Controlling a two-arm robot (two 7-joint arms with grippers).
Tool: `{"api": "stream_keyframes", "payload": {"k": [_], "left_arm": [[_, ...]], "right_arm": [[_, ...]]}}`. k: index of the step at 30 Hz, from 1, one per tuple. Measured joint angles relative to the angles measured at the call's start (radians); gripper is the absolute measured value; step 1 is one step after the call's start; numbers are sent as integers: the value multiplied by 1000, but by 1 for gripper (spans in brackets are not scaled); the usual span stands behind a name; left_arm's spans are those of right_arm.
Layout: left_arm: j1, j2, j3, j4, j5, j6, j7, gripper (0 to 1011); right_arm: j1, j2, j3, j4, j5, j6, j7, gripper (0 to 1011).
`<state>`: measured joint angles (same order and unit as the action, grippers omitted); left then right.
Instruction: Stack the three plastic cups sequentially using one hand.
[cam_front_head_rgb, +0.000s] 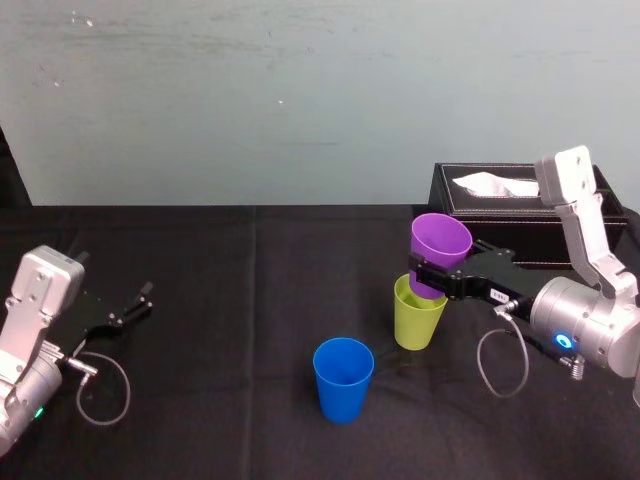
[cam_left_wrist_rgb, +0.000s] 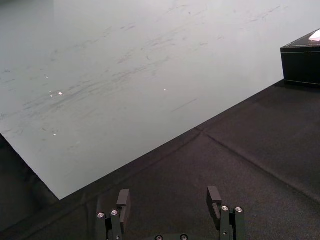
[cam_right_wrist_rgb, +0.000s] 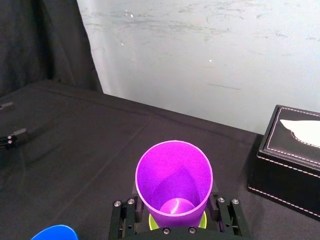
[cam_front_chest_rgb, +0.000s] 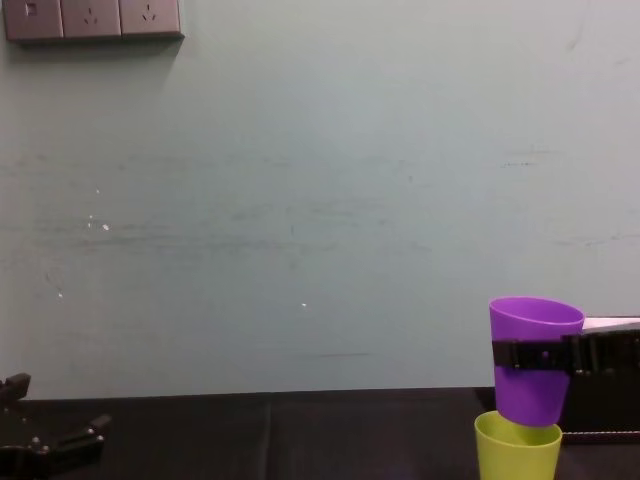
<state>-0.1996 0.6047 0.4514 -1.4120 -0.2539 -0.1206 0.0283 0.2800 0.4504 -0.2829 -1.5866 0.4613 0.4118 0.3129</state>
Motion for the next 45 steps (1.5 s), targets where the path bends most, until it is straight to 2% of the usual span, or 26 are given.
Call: {"api": "stream_keyframes", "payload": {"k": [13,32,45], "left_arm": [[0,0,0,0,0,0,0,1000],[0,0,0,0,0,0,0,1000],[0,0,0,0,0,0,0,1000]], "right_arm": [[50,-4,-35,80,7,-28,9,736],[67,-12,-63,132,2,-47,11,736],[67,-12,-64,133,0,-48,12,756]]}}
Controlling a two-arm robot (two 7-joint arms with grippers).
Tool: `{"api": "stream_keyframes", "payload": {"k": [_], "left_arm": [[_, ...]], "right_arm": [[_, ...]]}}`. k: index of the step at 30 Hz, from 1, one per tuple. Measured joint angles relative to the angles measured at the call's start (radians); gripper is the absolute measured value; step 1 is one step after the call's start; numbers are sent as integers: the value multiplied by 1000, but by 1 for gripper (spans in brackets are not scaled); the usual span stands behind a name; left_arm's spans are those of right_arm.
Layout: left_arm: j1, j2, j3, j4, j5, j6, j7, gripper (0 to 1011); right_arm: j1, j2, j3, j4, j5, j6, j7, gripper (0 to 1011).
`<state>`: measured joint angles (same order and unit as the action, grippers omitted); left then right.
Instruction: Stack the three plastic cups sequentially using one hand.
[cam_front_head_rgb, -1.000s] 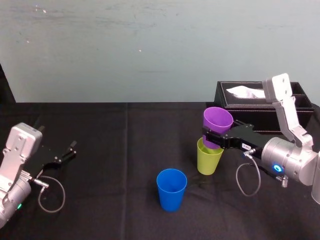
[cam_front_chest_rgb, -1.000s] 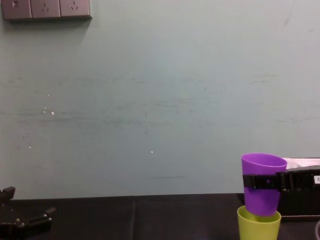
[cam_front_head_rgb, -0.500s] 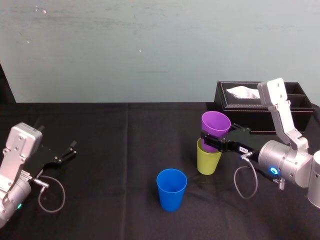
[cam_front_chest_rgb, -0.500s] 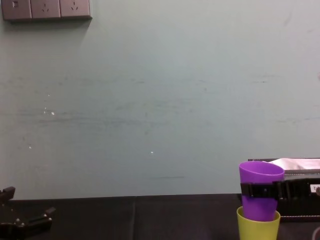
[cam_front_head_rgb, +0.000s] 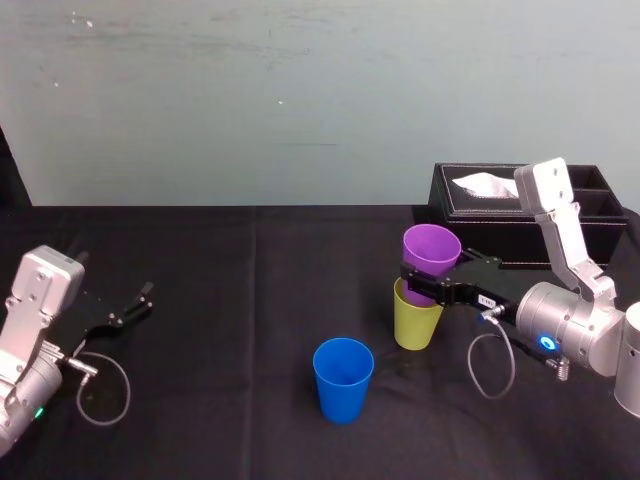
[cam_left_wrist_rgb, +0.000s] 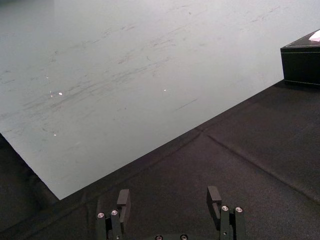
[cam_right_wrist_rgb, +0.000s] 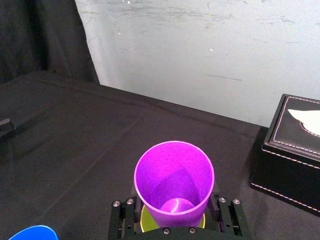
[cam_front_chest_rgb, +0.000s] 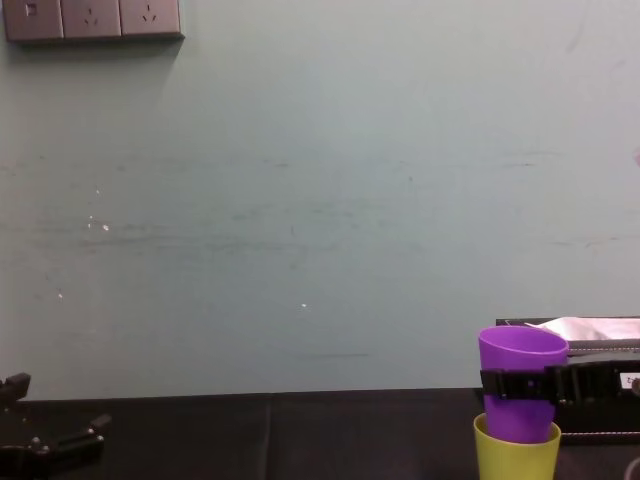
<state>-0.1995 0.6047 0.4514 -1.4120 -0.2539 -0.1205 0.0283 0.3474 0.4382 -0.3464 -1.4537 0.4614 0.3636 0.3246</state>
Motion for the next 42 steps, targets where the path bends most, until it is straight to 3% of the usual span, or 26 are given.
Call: {"api": "stream_keyframes", "payload": {"k": [10,21,26,32,42], "left_arm": [[0,0,0,0,0,0,0,1000],[0,0,0,0,0,0,0,1000],[0,0,0,0,0,0,0,1000],[0,0,0,0,0,0,0,1000],[0,0,0,0,0,0,0,1000]], "right_arm": [[0,0,1,-1,0,0,0,997],[0,0,1,-2,0,1,0,1004],[-18,6,10,-23,1,-33,4,1004],[-67,35,23,-115,-7,-60,3,1004],[-200,79,42,-282,-1,-30,-21,1004]]}}
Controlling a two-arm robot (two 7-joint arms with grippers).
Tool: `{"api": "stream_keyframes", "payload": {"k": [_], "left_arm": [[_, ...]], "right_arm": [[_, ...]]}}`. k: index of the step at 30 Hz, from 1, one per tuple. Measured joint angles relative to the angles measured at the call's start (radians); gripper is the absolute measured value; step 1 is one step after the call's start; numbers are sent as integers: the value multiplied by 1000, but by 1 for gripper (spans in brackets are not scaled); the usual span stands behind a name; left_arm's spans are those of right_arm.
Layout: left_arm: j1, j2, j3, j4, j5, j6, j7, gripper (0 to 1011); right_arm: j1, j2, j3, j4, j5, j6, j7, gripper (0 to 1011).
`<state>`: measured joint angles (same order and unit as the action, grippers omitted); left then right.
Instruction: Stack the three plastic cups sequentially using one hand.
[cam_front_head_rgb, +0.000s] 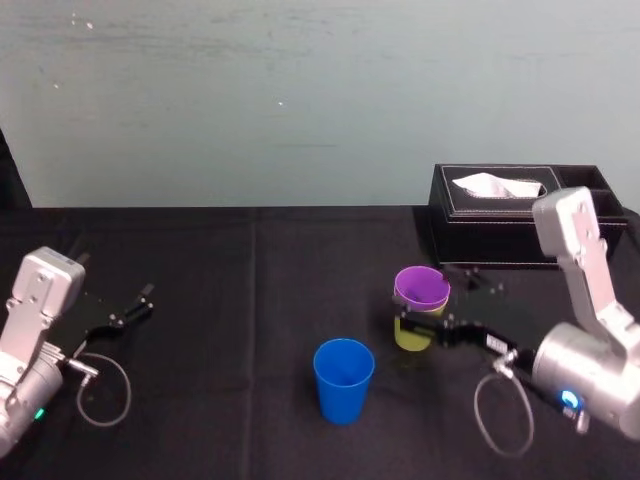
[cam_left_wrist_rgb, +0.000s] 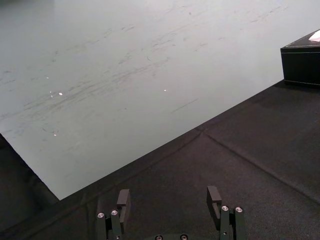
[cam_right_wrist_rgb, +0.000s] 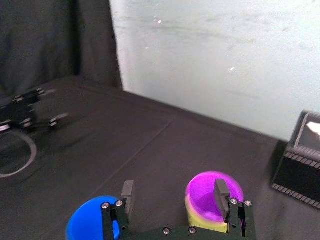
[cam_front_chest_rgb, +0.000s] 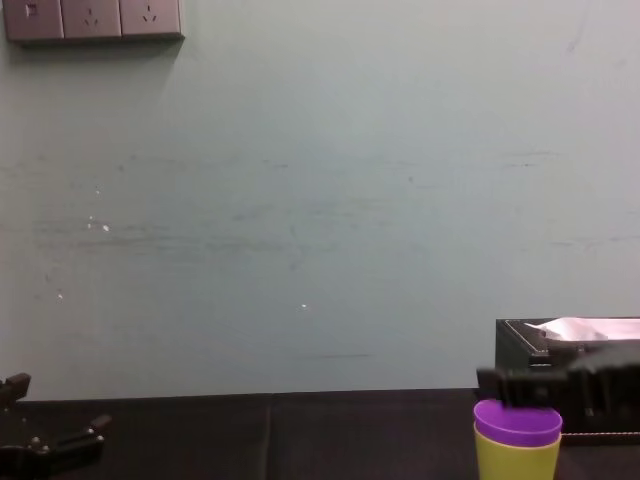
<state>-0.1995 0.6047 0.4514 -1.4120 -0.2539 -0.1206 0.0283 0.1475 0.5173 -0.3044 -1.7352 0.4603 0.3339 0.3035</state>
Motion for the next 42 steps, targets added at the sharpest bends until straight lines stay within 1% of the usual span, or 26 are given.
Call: {"api": "stream_keyframes", "payload": {"k": [1,3,7,10,12,17,22,26,29,30,32,34,41,42], "left_arm": [[0,0,0,0,0,0,0,1000],[0,0,0,0,0,0,0,1000],[0,0,0,0,0,0,0,1000],[0,0,0,0,0,0,0,1000],[0,0,0,0,0,0,0,1000],[0,0,0,0,0,0,0,1000],[0,0,0,0,0,0,0,1000],[0,0,0,0,0,0,0,1000],[0,0,0,0,0,0,0,1000],[0,0,0,0,0,0,0,1000],[0,0,0,0,0,0,0,1000],[0,0,0,0,0,0,0,1000],[0,0,0,0,0,0,0,1000],[0,0,0,0,0,0,0,1000]], "right_arm": [[-29,7,4,-24,9,3,0,1004],[-68,16,10,-52,21,3,0,1004],[-113,26,15,-80,35,2,0,1004],[-160,46,15,-103,44,-8,5,1004],[-180,61,9,-110,44,-15,14,1004],[-201,84,-9,-110,37,-25,32,1004],[-199,89,-40,-96,16,-30,44,1004],[-183,82,-70,-78,-7,-29,51,1004],[-170,67,-89,-59,-24,-27,51,1004],[-170,67,-89,-59,-24,-27,51,1004],[-162,51,-96,-42,-33,-28,49,1004],[-159,44,-100,-33,-37,-30,48,1004],[-137,5,-120,15,-67,-60,48,1004],[-137,5,-120,15,-67,-60,48,1004]]}}
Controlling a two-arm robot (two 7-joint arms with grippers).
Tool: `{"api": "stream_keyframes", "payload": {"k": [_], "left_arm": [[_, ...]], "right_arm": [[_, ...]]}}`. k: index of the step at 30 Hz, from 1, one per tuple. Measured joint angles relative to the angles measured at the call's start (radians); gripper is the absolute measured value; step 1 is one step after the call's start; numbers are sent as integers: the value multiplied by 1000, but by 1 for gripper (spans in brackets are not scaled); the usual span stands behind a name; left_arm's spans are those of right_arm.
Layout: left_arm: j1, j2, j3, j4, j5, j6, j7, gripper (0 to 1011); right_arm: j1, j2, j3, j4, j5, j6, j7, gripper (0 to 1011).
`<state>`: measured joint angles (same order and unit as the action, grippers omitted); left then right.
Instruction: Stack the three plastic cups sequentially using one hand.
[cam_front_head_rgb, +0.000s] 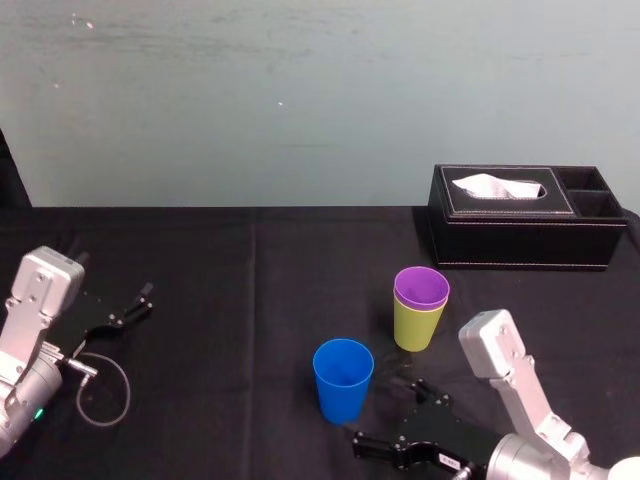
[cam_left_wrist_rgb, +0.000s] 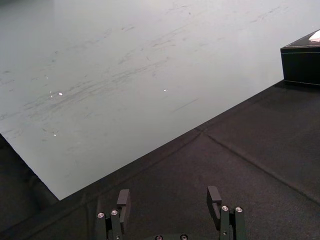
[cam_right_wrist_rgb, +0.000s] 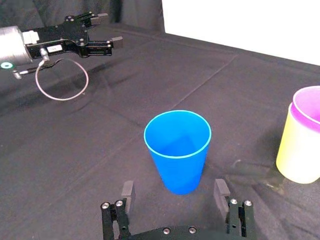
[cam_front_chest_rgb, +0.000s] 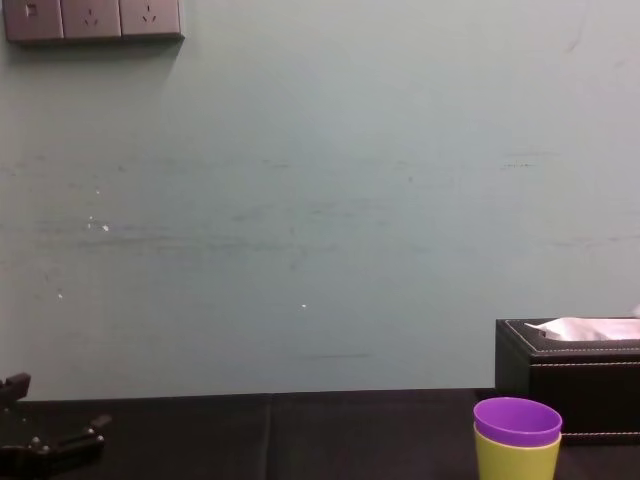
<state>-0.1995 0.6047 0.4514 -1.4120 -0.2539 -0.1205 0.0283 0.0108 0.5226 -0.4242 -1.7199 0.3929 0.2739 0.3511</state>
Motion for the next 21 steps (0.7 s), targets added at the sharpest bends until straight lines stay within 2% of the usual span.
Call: {"api": "stream_keyframes", "payload": {"k": [6,21], "left_arm": [[0,0,0,0,0,0,0,1000],[0,0,0,0,0,0,0,1000]], "right_arm": [[16,-23,-11,34,-37,-31,2,1004],[42,-69,-16,72,-65,-50,19,1004]]}}
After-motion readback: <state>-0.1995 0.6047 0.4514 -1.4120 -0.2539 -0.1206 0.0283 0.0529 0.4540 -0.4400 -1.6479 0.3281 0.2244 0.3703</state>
